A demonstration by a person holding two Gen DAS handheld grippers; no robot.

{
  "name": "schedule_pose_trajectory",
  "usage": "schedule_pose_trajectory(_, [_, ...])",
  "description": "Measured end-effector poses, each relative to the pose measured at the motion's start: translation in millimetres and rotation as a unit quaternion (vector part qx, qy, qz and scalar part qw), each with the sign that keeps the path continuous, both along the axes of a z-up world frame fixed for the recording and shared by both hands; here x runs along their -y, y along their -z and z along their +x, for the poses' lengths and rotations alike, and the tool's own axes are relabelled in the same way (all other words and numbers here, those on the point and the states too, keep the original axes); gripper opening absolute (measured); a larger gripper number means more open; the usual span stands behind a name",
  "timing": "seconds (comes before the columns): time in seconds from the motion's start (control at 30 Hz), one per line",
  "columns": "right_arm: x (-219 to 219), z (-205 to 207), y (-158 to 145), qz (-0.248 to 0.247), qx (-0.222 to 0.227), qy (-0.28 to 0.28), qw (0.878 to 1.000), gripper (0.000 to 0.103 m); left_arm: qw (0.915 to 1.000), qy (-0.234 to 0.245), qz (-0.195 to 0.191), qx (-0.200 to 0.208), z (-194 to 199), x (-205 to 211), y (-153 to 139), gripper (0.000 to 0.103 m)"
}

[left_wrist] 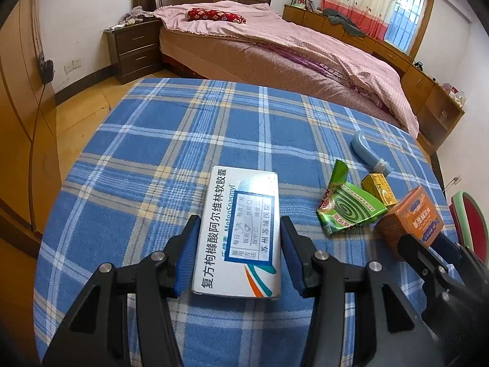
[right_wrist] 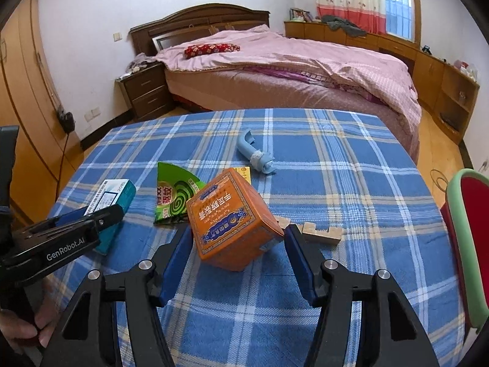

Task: Collect trash
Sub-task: 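Grasp the orange printed box with the right tool while the left tool holds the white box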

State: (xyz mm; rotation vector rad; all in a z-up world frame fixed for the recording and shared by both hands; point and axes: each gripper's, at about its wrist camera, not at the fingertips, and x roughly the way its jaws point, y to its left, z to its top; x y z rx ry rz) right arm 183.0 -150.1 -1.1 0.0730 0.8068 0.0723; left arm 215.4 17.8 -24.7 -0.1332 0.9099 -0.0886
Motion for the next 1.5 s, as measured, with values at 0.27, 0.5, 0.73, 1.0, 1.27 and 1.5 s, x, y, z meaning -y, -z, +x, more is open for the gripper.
schedule_pose_trajectory(0.27, [7, -9, -4, 0.022, 0.014, 0.006, 1.000, 0.060, 1.0000, -0.002, -0.002, 0.001, 0, -1, 0, 0.052])
schedule_pose_trajectory(0.5, [21, -30, -21, 0.045, 0.034, 0.019, 0.998, 0.030, 1.0000, -0.005, -0.003, 0.004, -1, -1, 0, 0.052])
schedule_pose_trajectory(0.73, [36, -42, -28, 0.055, 0.038, 0.025, 0.997, 0.031, 0.9999, -0.005, -0.001, 0.009, -4, 0, -1, 0.052])
schedule_pose_trajectory(1.0, [19, -21, -11, 0.044, -0.004, -0.010, 0.999, 0.068, 0.9999, -0.001, -0.007, 0.013, -7, 1, -5, 0.052])
schedule_pose_trajectory(1.27, [0, 5, 2, 0.030, -0.030, 0.009, 0.999, 0.068, 0.9999, -0.002, -0.010, 0.012, -6, 0, -4, 0.052])
schedule_pose_trajectory(1.5, [0, 11, 9, 0.040, -0.037, 0.022, 0.998, 0.053, 0.9999, -0.001, -0.010, 0.012, -6, 0, -4, 0.052])
